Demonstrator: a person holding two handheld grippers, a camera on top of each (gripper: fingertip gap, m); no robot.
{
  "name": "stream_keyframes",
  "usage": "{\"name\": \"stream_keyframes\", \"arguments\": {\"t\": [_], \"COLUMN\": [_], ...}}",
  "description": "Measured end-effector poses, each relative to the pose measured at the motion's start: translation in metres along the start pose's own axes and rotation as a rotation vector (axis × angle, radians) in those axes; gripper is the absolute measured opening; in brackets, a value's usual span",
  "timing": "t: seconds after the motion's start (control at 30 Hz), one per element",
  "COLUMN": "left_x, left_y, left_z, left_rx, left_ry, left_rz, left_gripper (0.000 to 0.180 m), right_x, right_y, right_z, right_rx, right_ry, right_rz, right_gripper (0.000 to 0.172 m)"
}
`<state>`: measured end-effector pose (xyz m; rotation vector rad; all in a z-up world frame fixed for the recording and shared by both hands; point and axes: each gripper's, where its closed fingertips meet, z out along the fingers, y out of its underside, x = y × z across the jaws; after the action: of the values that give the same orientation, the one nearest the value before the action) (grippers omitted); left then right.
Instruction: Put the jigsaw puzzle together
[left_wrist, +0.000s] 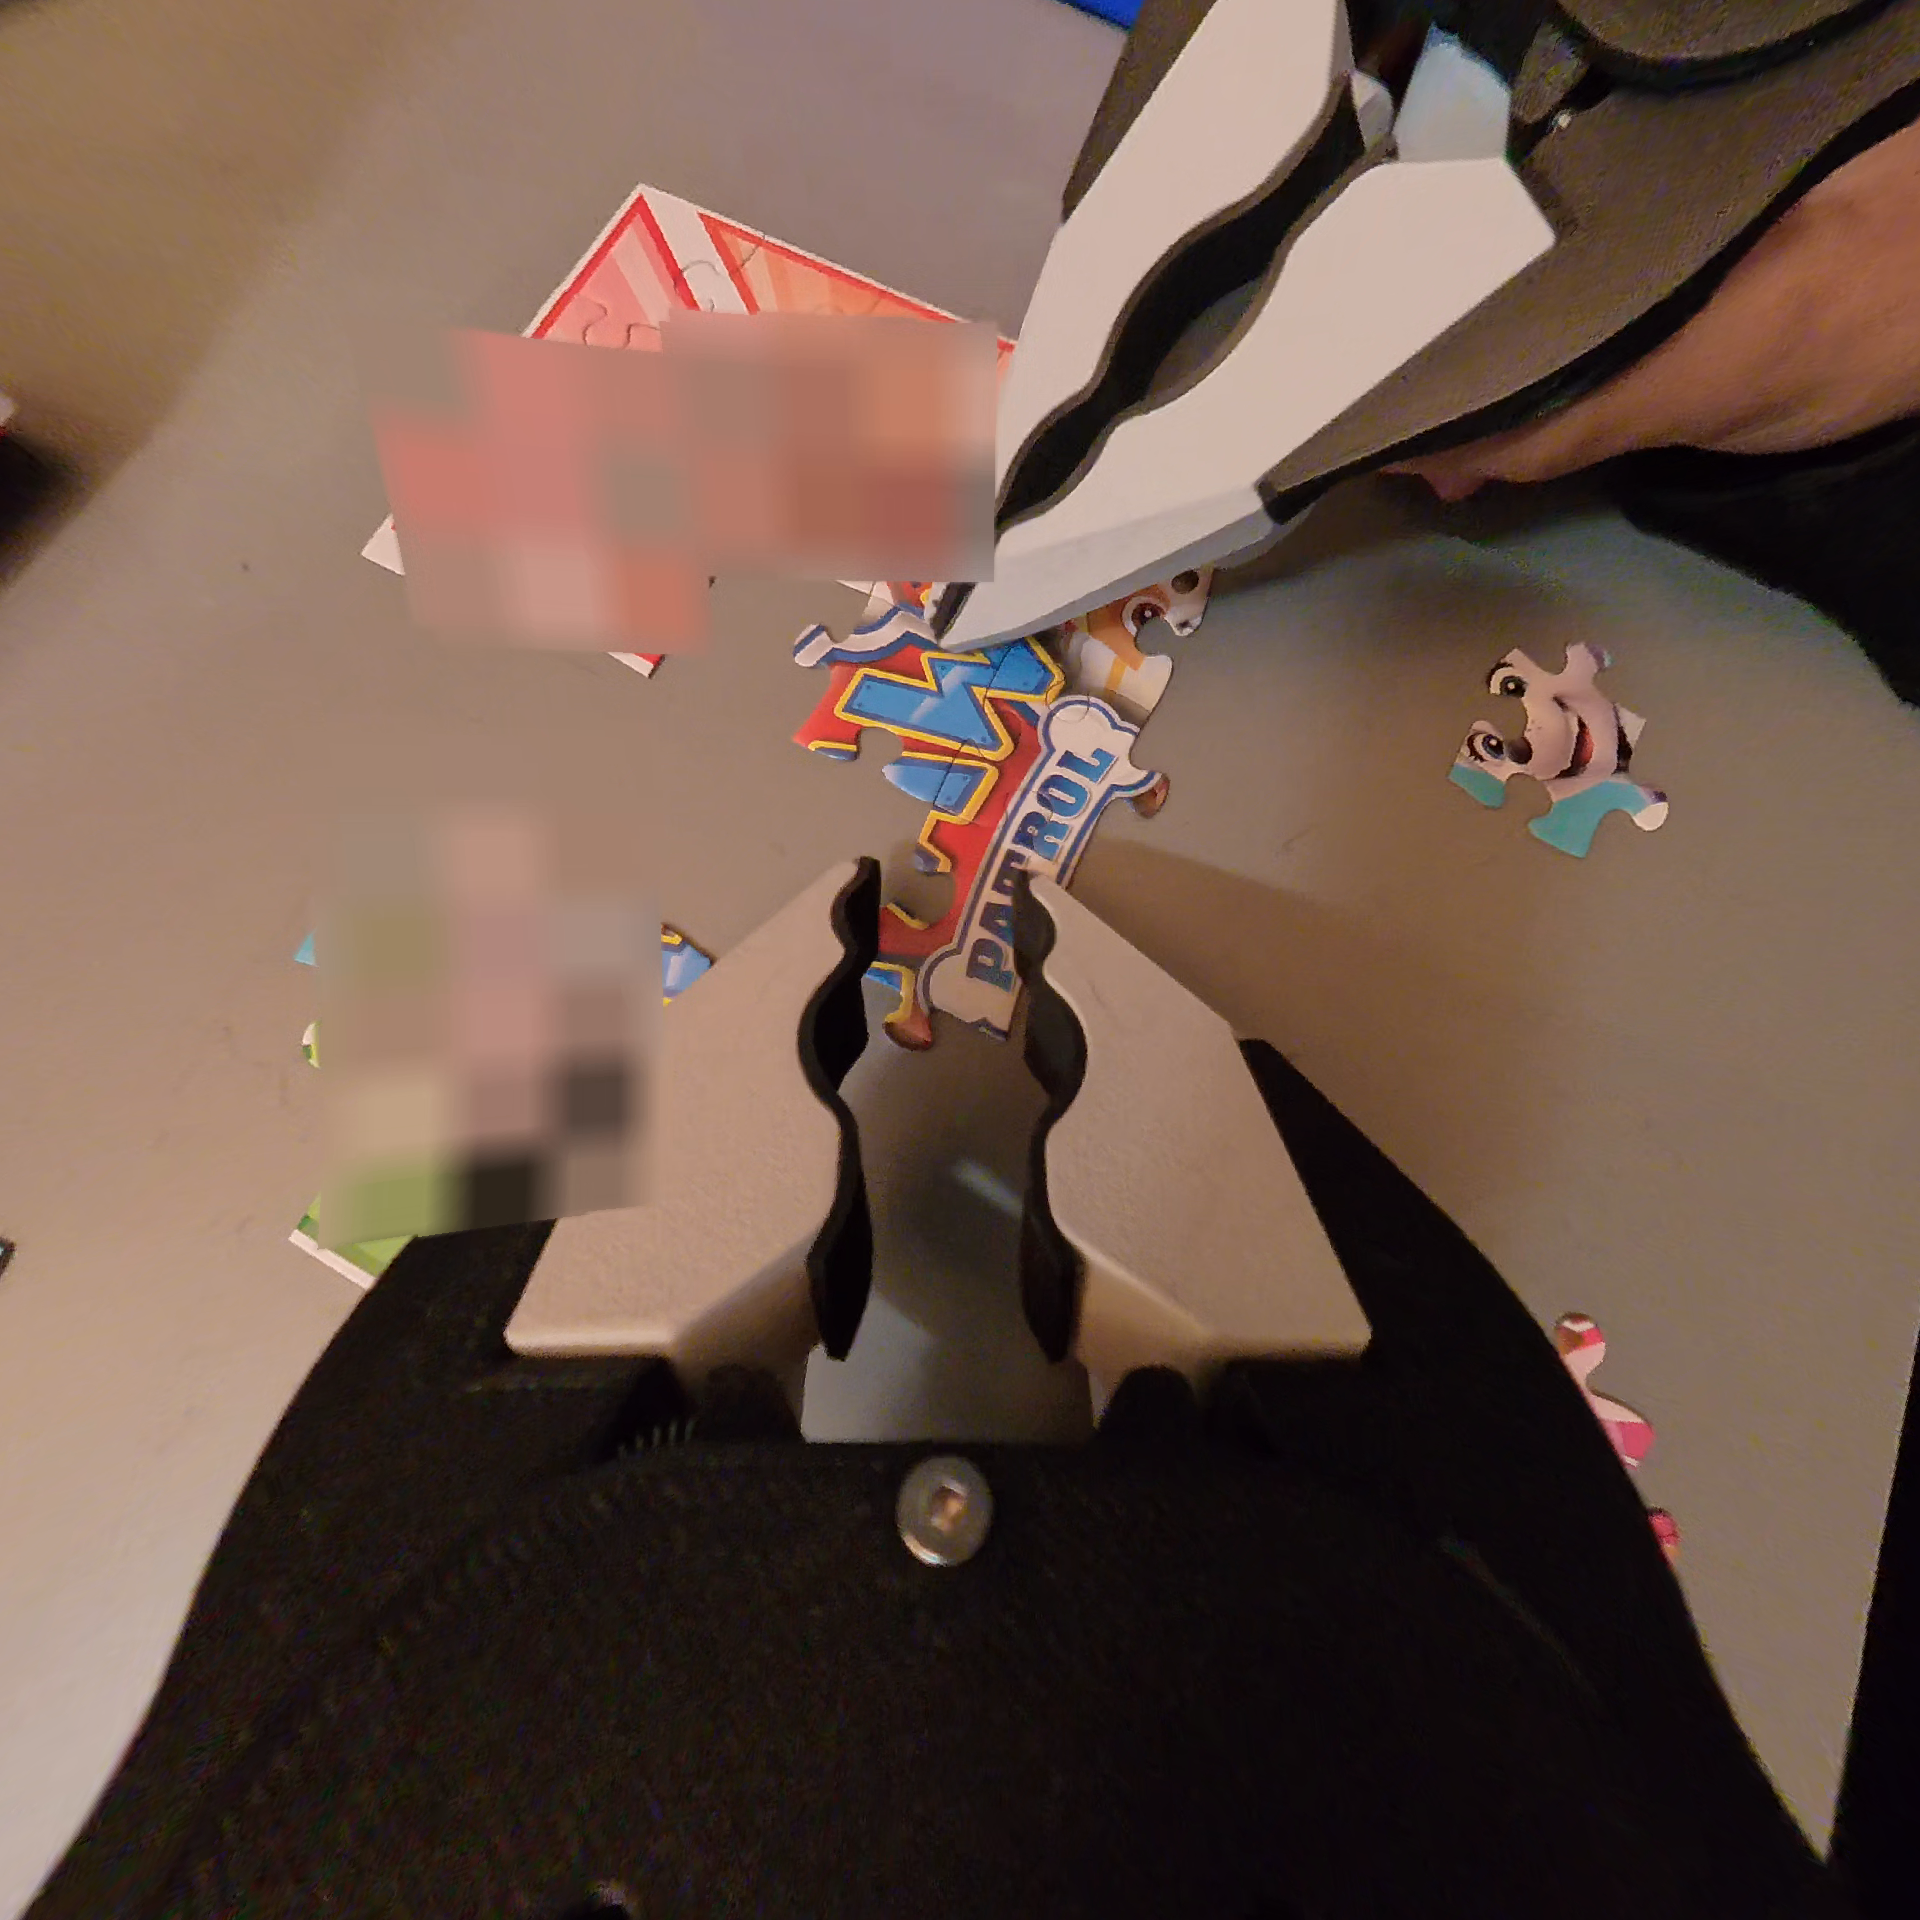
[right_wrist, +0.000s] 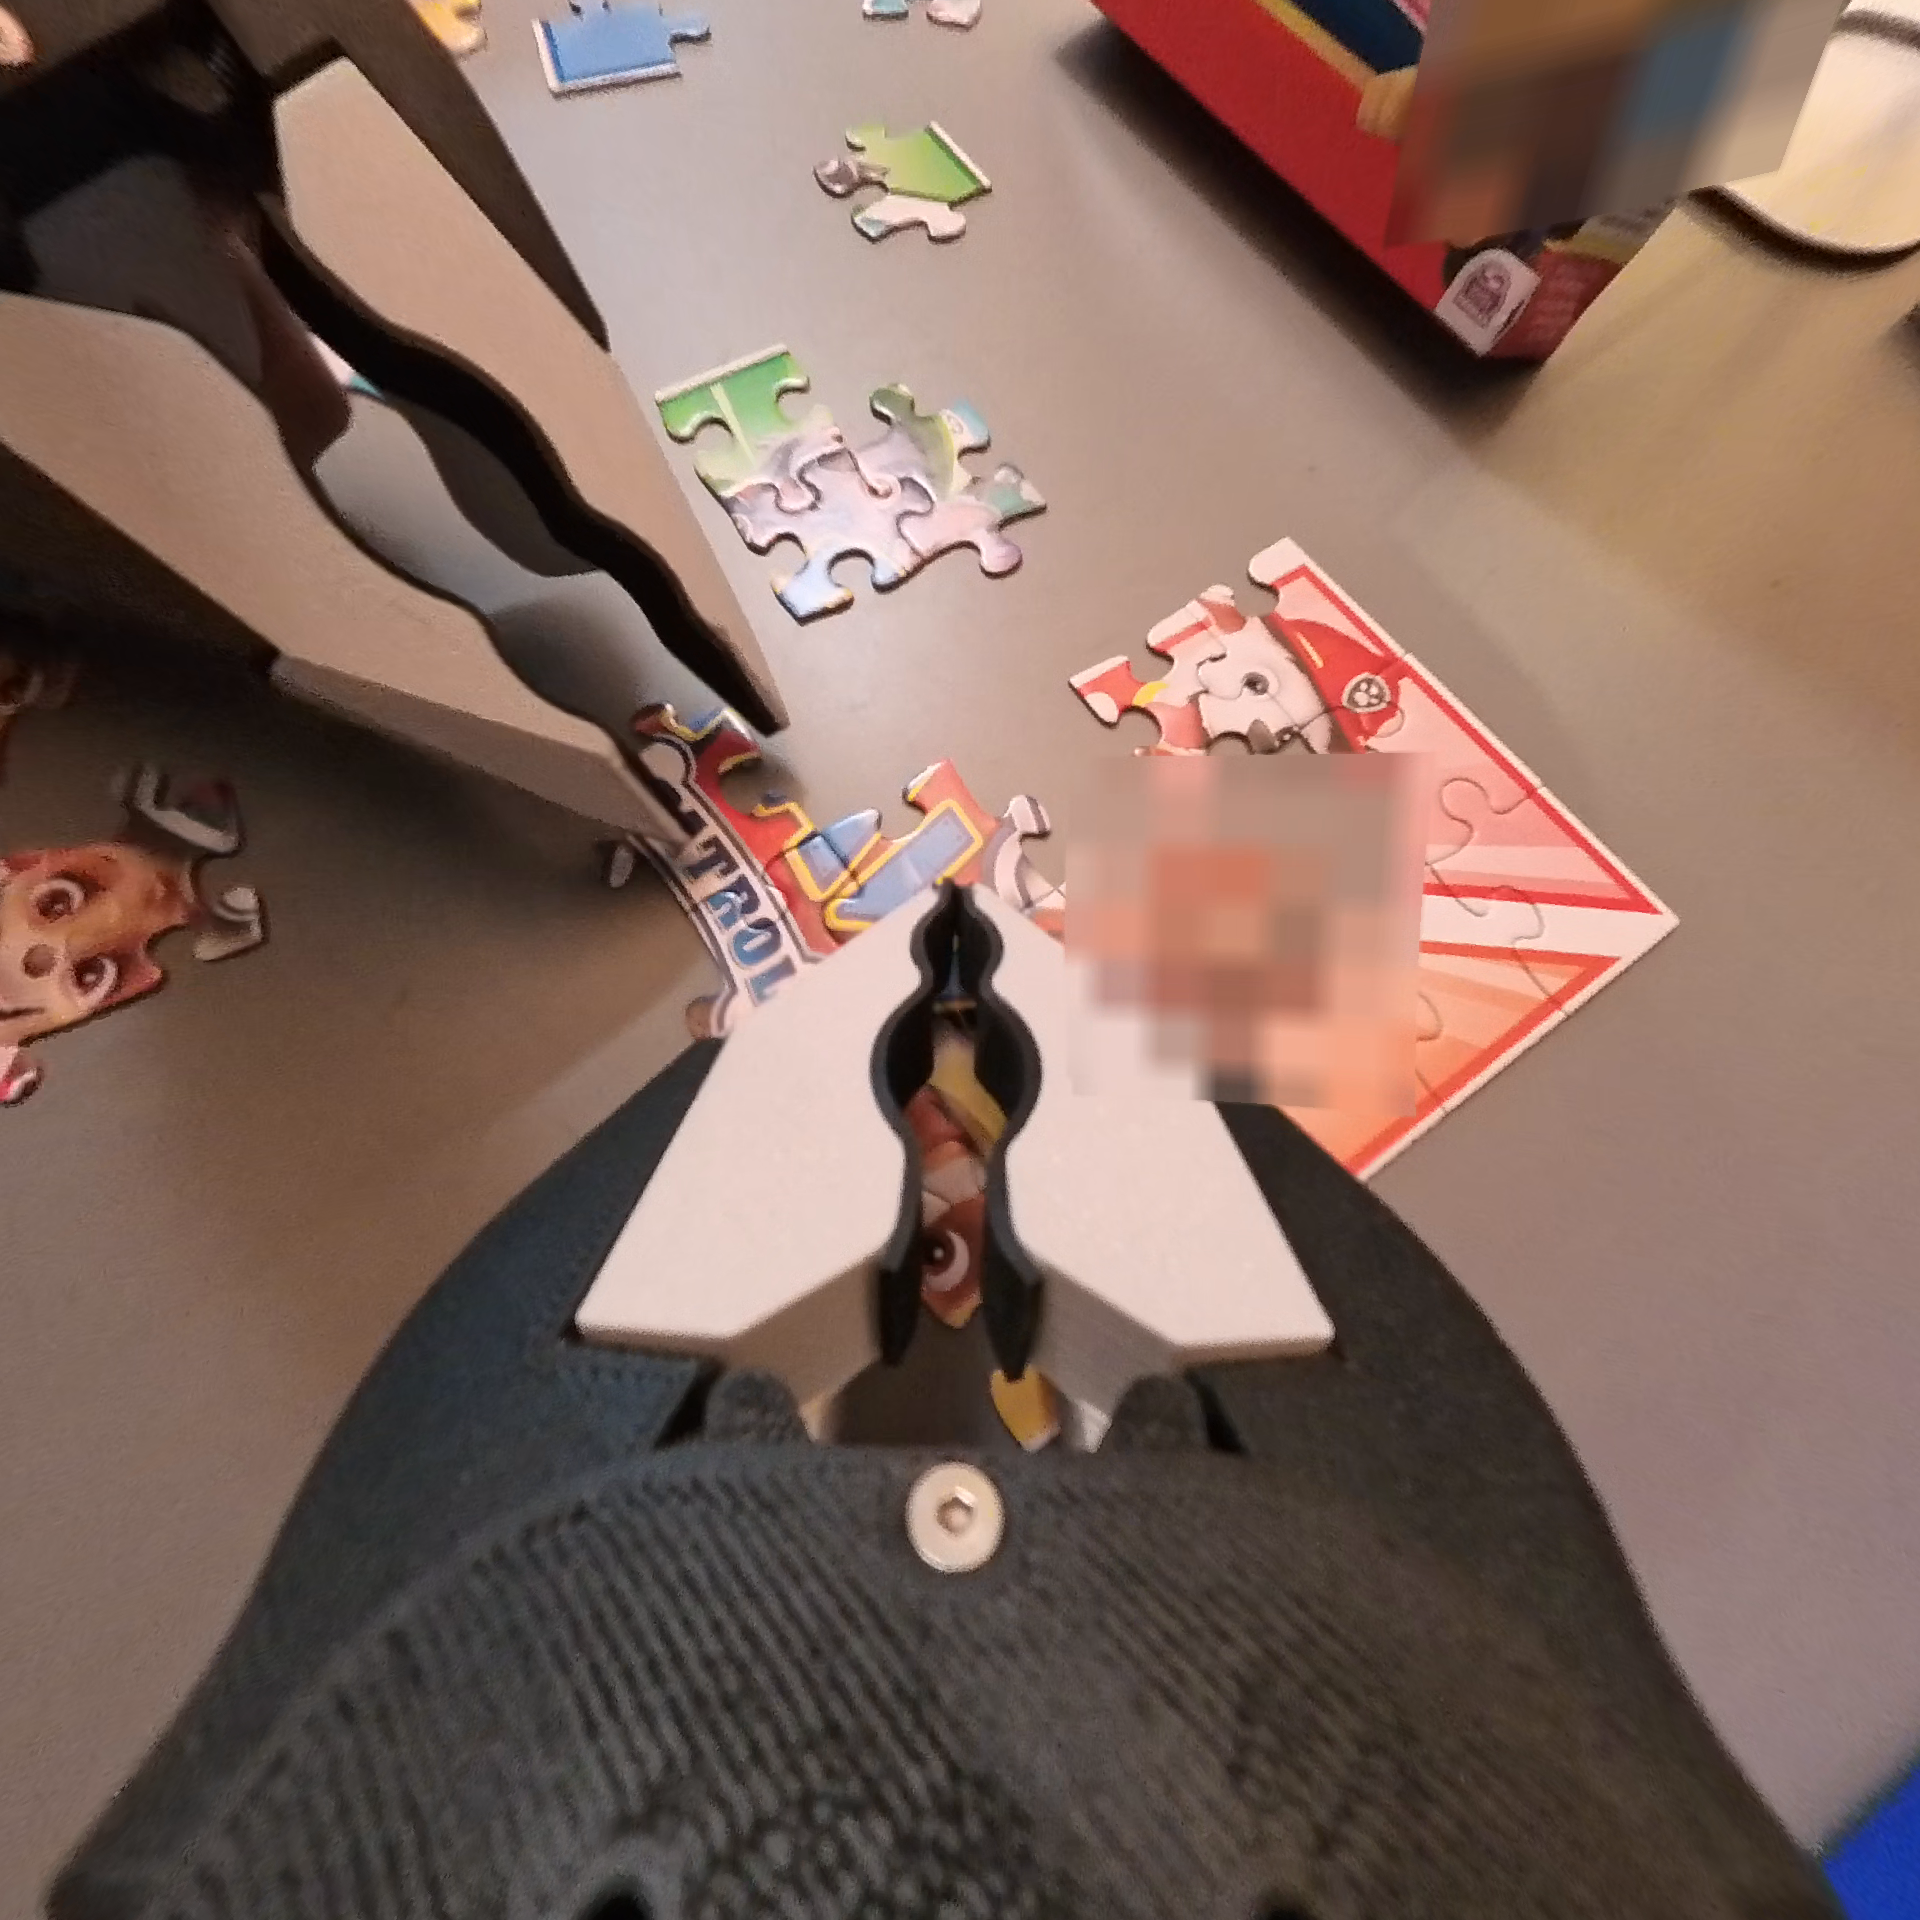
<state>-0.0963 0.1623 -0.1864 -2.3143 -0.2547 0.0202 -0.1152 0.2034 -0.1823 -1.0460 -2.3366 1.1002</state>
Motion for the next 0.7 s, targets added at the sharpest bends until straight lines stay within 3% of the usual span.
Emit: {"name": "stream_keyframes", "arguments": {"t": [0.4,0.57,0.7], "left_x": [-0.005,-0.017,-0.027], "left_y": [0.003,-0.011,-0.033], "left_z": [-0.001,-0.012,-0.031], "left_rx": [-0.012,0.085,0.24], "left_ry": [-0.011,-0.044,-0.071], "left_rz": [-0.024,-0.084,-0.13], "left_gripper": [0.019,0.02,0.02], "right_x": [0.006,0.035,0.039], "right_y": [-0.007,-0.024,-0.039], "right_z": [-0.005,-0.028,-0.043], "right_rx": [0.04,0.16,0.276], "right_ry": [0.041,0.232,0.264], "right_rz": [-0.003,-0.01,-0.008], "right_gripper": [0.0,0.0,0.0]}}
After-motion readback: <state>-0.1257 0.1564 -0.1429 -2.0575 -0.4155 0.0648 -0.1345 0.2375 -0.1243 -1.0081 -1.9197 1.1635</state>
